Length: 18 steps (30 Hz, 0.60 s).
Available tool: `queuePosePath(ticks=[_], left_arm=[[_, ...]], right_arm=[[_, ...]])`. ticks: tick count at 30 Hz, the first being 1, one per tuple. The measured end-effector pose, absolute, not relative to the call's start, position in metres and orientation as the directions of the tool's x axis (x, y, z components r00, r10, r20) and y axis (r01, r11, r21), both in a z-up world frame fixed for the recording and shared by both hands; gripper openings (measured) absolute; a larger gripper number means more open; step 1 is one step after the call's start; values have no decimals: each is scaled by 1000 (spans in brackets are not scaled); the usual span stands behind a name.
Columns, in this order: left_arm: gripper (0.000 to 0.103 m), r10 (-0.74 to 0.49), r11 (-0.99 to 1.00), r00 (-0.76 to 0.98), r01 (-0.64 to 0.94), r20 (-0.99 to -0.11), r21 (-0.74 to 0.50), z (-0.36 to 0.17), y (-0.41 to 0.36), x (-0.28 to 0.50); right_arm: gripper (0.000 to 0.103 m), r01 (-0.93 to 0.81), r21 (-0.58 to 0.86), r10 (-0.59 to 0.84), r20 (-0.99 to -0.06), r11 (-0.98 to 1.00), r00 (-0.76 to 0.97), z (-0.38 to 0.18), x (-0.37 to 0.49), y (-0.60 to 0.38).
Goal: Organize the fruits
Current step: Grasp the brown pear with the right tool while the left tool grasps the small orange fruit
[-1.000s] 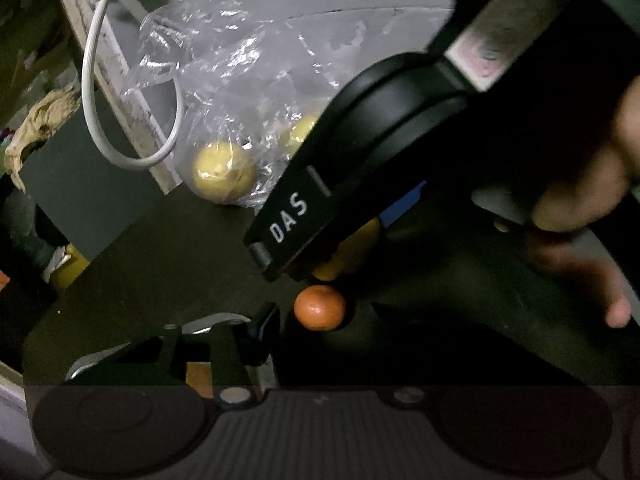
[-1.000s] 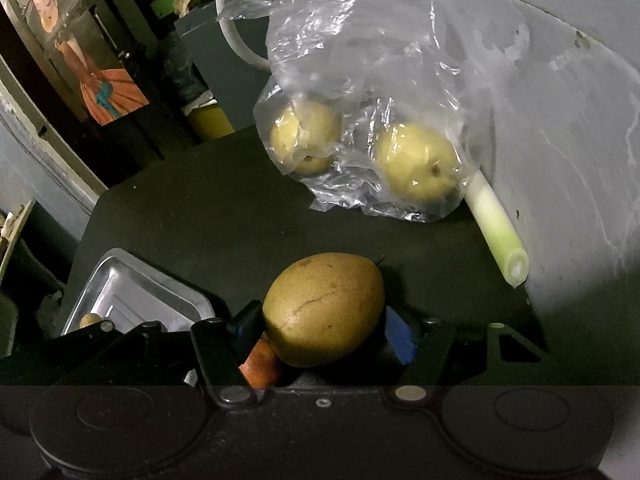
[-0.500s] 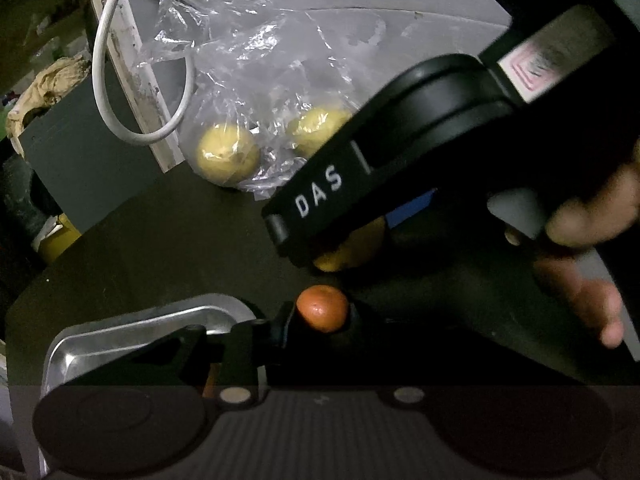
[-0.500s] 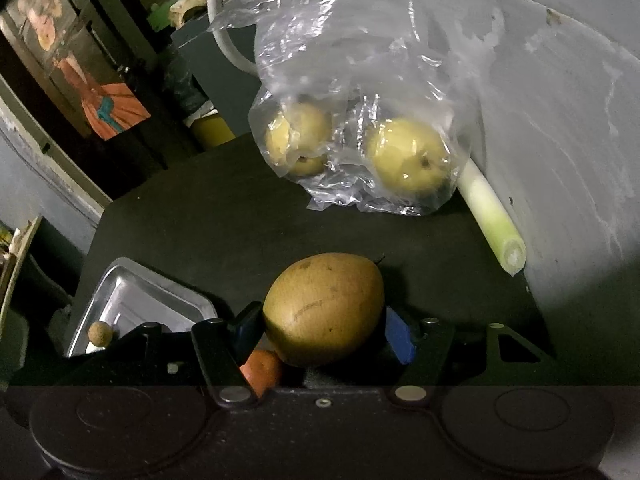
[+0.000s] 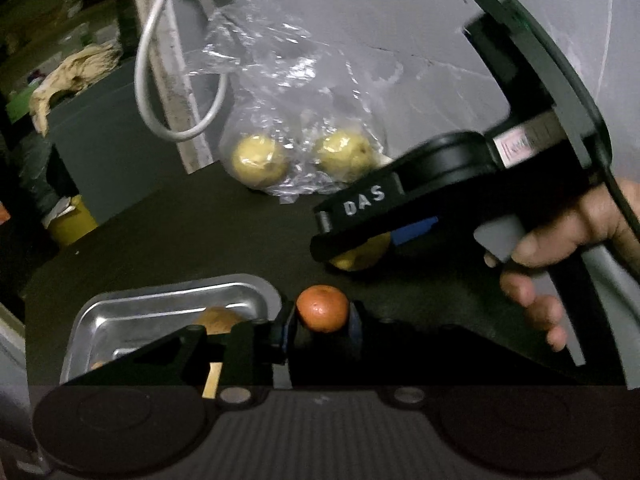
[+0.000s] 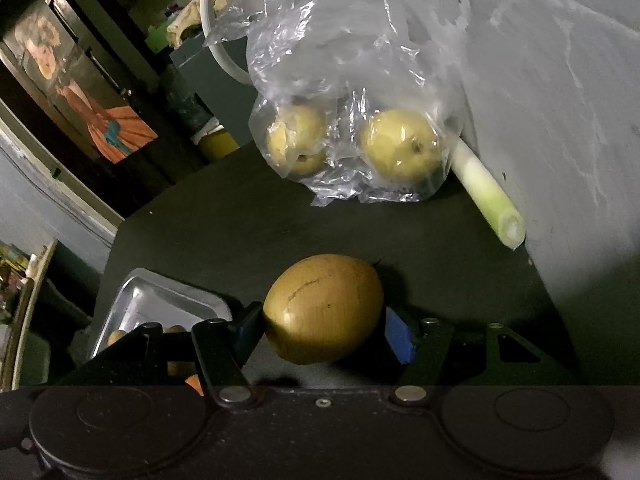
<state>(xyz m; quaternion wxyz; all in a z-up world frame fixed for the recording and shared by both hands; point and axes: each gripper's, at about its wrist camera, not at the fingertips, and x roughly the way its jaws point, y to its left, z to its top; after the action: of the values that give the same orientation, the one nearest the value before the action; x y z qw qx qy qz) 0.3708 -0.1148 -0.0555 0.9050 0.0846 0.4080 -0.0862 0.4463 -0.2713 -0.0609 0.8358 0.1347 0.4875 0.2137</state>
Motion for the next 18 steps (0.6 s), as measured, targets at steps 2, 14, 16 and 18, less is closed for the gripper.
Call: queuePosePath(ticks=[2, 14, 16, 18], left_arm=[[31, -82, 976, 656, 205, -751, 73, -52, -110, 366], [31, -16, 998, 676, 54, -736, 28, -33, -68, 336], [31, -8, 999, 676, 36, -737, 22, -32, -63, 333], [31, -2, 1000, 678, 23, -735, 18, -31, -59, 330]], right_arm=[[65, -226, 445, 499, -749, 866, 435, -61, 443, -271], [65, -250, 481, 541, -710, 840, 452, -62, 427, -260], [64, -254, 475, 537, -709, 843, 457, -63, 424, -258], [64, -250, 494, 551, -698, 833, 458, -63, 422, -259]])
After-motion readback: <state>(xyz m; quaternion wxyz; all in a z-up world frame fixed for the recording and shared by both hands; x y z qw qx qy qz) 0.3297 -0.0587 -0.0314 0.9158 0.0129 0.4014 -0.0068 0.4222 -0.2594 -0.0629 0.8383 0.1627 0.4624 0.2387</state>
